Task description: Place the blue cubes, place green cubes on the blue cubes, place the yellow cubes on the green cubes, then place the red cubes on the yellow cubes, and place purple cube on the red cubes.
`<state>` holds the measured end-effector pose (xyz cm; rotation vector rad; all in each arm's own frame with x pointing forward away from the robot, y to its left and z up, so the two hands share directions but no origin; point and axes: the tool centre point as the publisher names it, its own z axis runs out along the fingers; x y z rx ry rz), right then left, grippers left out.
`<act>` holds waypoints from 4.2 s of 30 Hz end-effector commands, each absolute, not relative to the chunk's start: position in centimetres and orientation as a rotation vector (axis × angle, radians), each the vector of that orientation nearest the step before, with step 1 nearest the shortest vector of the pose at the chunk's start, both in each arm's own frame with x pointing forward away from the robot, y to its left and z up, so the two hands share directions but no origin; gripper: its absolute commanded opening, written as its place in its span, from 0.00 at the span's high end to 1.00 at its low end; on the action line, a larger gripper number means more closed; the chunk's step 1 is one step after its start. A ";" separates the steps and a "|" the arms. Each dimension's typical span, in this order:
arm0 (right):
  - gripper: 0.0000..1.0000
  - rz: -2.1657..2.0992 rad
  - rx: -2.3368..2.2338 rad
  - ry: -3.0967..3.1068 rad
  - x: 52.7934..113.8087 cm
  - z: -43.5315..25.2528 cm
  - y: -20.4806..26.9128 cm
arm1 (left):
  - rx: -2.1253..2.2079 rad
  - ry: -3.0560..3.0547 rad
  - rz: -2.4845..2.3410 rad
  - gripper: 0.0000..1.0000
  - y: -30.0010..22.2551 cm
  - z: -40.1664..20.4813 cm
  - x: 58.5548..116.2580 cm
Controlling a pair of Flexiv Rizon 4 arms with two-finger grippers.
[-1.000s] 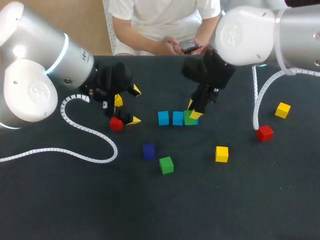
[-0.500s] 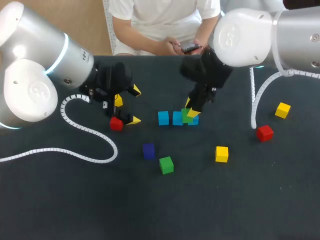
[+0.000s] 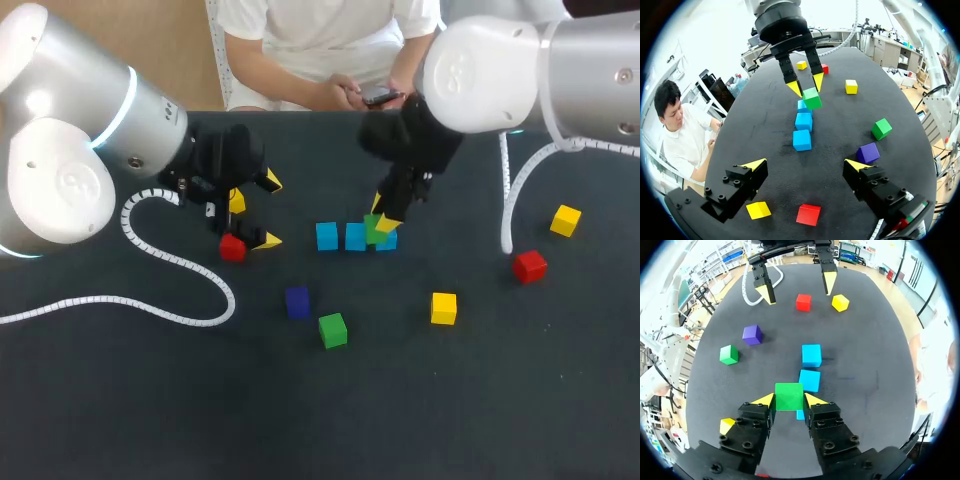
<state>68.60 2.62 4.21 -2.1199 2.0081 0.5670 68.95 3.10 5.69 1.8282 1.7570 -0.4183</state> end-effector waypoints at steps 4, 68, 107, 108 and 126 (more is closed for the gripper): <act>0.87 0.581 -2.111 2.011 68.7 3.7 2.5 | 1.829 1.752 -0.422 0.00 3.2 5.6 69.0; 0.68 0.569 -2.105 1.990 70.5 3.0 3.0 | 1.829 1.752 -0.422 0.00 3.2 5.6 69.0; 0.00 0.728 -1.934 1.818 68.2 8.4 -2.1 | 1.829 1.752 -0.422 0.00 3.2 5.6 69.0; 0.00 0.742 -1.927 1.812 67.9 8.6 -2.2 | 1.829 1.752 -0.422 0.00 3.2 5.6 69.0; 0.00 0.827 -1.909 1.765 64.6 10.1 -3.0 | 1.829 1.752 -0.422 0.00 3.2 5.6 69.0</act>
